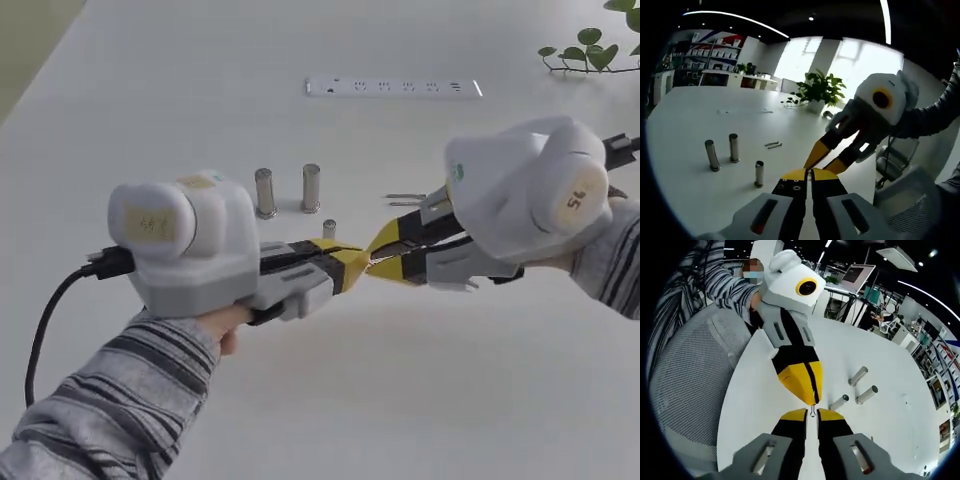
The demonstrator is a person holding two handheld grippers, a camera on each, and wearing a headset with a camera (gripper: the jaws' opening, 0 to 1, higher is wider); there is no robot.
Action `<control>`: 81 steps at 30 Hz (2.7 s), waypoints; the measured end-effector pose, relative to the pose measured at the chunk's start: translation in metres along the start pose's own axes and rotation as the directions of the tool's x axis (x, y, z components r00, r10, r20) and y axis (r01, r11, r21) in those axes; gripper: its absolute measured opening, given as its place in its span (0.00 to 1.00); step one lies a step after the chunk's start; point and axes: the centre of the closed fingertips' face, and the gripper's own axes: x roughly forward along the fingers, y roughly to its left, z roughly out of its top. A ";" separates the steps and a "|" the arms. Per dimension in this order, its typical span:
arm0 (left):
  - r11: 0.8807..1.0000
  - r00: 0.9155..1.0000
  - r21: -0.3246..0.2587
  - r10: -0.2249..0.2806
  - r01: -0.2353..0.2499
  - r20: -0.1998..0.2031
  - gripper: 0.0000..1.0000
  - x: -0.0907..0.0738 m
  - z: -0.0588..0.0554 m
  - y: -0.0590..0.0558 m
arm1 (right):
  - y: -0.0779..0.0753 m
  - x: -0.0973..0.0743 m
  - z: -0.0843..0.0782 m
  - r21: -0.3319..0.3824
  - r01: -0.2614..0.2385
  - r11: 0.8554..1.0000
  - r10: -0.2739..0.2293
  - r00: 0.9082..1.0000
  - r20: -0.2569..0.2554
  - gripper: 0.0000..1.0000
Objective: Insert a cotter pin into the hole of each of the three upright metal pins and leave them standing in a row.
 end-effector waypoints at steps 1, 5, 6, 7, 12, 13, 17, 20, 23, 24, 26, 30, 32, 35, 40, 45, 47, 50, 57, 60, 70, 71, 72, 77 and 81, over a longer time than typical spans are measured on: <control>1.000 1.000 0.010 0.000 0.000 -0.002 0.00 -0.001 0.000 0.000 | 0.001 0.000 -0.002 0.020 -0.007 1.000 0.007 1.000 0.001 0.03; 0.996 1.000 0.089 -0.027 0.028 -0.012 0.00 -0.005 -0.001 -0.002 | 0.004 0.000 -0.002 0.126 -0.033 0.991 0.028 0.999 0.038 0.04; 0.994 0.999 0.103 -0.033 0.034 -0.012 0.00 -0.005 -0.001 -0.002 | 0.005 0.000 -0.002 0.157 -0.054 0.986 0.045 0.997 0.059 0.05; 0.991 0.999 0.129 -0.045 0.046 -0.014 0.00 -0.006 -0.001 -0.004 | 0.004 -0.001 -0.003 0.178 -0.067 0.982 0.055 0.996 0.070 0.05; 0.978 0.996 0.192 -0.081 0.085 -0.025 0.00 -0.010 -0.001 -0.009 | 0.005 -0.002 -0.004 0.234 -0.110 0.966 0.084 0.989 0.119 0.05; 0.971 0.995 0.219 -0.092 0.097 -0.032 0.00 -0.011 -0.002 -0.010 | 0.009 -0.003 -0.002 0.257 -0.125 0.958 0.093 0.987 0.134 0.06; 0.952 0.991 0.275 -0.125 0.136 -0.055 0.00 -0.013 -0.005 -0.015 | 0.018 -0.004 0.004 0.271 -0.162 0.949 0.120 0.979 0.164 0.06; 0.940 0.987 0.303 -0.144 0.157 -0.066 0.00 -0.014 -0.006 -0.020 | 0.024 -0.004 0.007 0.266 -0.187 0.946 0.145 0.974 0.172 0.05; 0.932 0.984 0.315 -0.158 0.177 -0.086 0.00 -0.014 -0.009 -0.022 | 0.029 -0.003 0.008 0.259 -0.202 0.945 0.160 0.972 0.173 0.05; 0.929 0.983 0.322 -0.162 0.182 -0.089 0.00 -0.014 -0.009 -0.023 | 0.031 -0.003 0.009 0.260 -0.207 0.943 0.164 0.971 0.176 0.04; 0.927 0.982 0.323 -0.169 0.189 -0.089 0.00 -0.014 -0.009 -0.025 | 0.034 -0.003 0.010 0.257 -0.217 0.942 0.175 0.969 0.177 0.03; 0.925 0.979 0.320 -0.185 0.203 -0.087 0.00 -0.014 -0.009 -0.028 | 0.037 -0.002 0.010 0.254 -0.225 0.941 0.185 0.968 0.171 0.01; 0.924 0.979 0.325 -0.181 0.201 -0.091 0.00 -0.014 -0.009 -0.028 | 0.037 -0.002 0.010 0.249 -0.228 0.941 0.188 0.967 0.172 0.00; 0.926 0.980 0.323 -0.175 0.197 -0.098 0.00 -0.015 -0.011 -0.026 | 0.037 -0.003 0.009 0.242 -0.222 0.944 0.186 0.969 0.163 0.00; 0.927 0.981 0.326 -0.161 0.187 -0.105 0.00 -0.015 -0.014 -0.023 | 0.034 -0.004 0.009 0.226 -0.208 0.952 0.176 0.972 0.153 0.00; 0.931 0.983 0.321 -0.150 0.175 -0.102 0.00 -0.014 -0.014 -0.019 | 0.032 -0.003 0.009 0.181 -0.188 0.965 0.167 0.978 0.124 0.00; 0.939 0.985 0.302 -0.142 0.165 -0.098 0.00 -0.014 -0.014 -0.018 | 0.030 -0.002 0.008 0.145 -0.174 0.974 0.160 0.981 0.107 0.00; 0.939 0.987 0.306 -0.134 0.156 -0.092 0.00 -0.013 -0.014 -0.016 | 0.028 -0.001 0.008 0.126 -0.163 0.979 0.152 0.984 0.093 0.00; 0.952 0.996 0.296 -0.066 0.082 -0.064 0.02 -0.011 -0.012 -0.004 | 0.020 0.002 0.000 0.115 -0.139 0.984 0.133 0.990 0.055 0.00; 0.952 0.997 0.304 -0.011 0.034 -0.076 0.02 -0.011 -0.014 0.006 | 0.014 0.003 -0.004 0.125 -0.112 0.986 0.108 0.993 0.039 0.00; 0.925 0.984 0.356 0.167 -0.135 -0.063 0.22 -0.013 -0.020 0.042 | -0.017 0.008 -0.030 0.174 0.004 0.985 0.009 0.997 -0.078 0.00; 0.925 0.983 0.352 0.174 -0.142 -0.061 0.23 -0.012 -0.021 0.044 | -0.019 0.009 -0.031 0.180 0.009 0.984 0.006 0.996 -0.084 0.00; 0.926 0.980 0.342 0.191 -0.160 -0.057 0.23 -0.012 -0.021 0.047 | -0.021 0.010 -0.033 0.183 0.015 0.983 0.002 0.996 -0.093 0.00; 0.923 0.968 0.319 0.244 -0.214 -0.057 0.22 -0.009 -0.026 0.062 | -0.030 0.014 -0.037 0.184 0.041 0.982 -0.016 0.990 -0.138 0.00; 0.923 0.963 0.303 0.265 -0.238 -0.051 0.22 -0.001 -0.027 0.069 | -0.040 0.018 -0.041 0.192 0.047 0.980 -0.017 0.988 -0.151 0.00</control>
